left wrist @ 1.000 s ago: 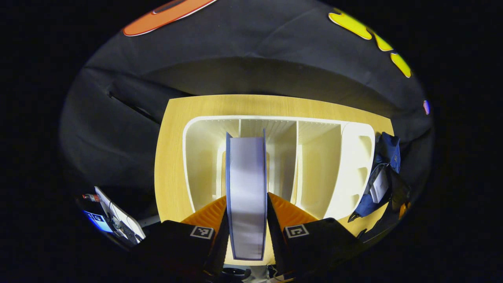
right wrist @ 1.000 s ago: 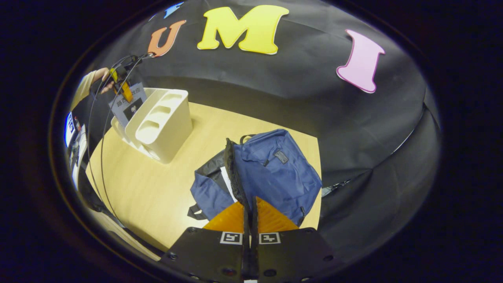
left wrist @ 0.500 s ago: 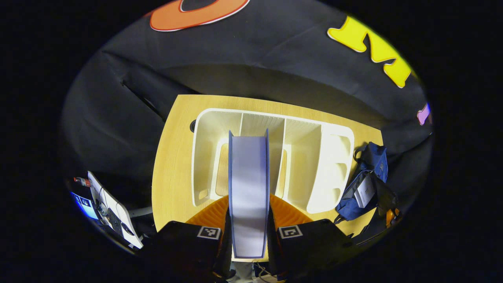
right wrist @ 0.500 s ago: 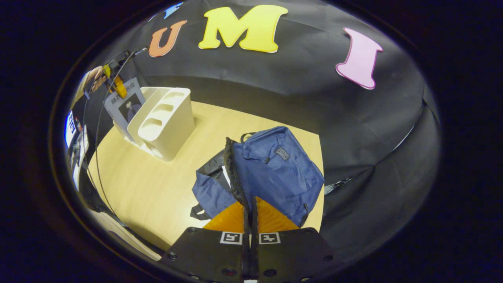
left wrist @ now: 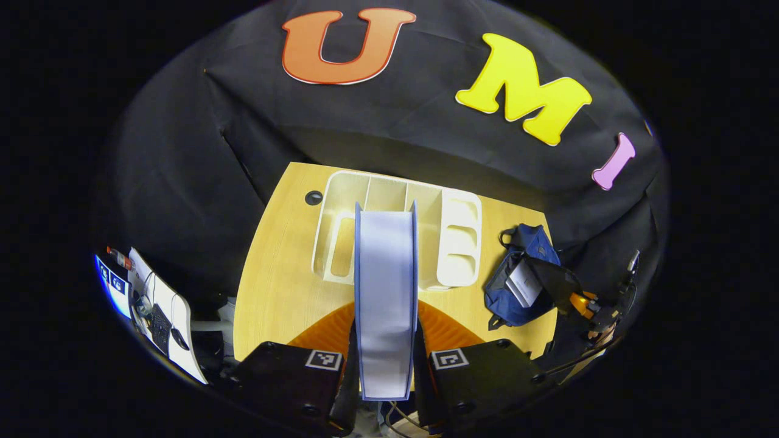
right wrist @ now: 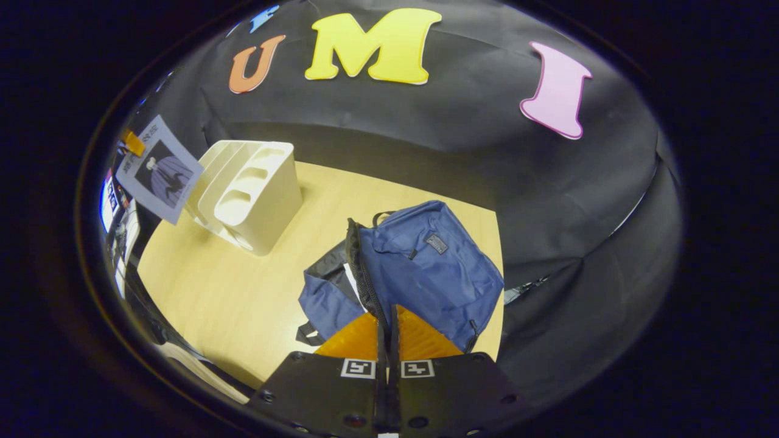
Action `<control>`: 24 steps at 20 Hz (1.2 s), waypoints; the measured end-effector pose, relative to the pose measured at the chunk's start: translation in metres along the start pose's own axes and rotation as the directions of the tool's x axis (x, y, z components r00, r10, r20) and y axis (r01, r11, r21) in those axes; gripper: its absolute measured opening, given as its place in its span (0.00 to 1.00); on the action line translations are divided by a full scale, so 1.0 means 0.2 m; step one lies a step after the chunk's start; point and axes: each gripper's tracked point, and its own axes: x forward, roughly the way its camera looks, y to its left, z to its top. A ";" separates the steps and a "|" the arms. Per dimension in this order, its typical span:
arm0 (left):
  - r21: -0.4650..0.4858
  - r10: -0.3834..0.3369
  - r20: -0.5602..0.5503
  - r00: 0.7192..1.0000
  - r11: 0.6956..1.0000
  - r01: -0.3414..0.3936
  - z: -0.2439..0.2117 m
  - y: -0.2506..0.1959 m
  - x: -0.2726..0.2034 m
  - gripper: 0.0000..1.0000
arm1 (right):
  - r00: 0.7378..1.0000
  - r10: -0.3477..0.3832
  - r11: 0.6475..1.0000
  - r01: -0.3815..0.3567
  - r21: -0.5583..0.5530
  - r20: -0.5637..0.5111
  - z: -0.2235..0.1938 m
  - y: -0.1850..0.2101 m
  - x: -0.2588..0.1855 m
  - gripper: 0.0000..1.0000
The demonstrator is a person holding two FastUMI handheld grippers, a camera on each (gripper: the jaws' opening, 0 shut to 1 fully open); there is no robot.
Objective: Open the schoolbag, grab two books from the bookshelf and put them into the schoolbag.
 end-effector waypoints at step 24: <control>-0.265 -0.600 0.029 0.800 0.767 0.585 -0.74 -1.10 0.42 0.40 | 0.995 -0.060 0.996 0.065 0.059 -0.086 0.00 -0.04 -0.03 0.01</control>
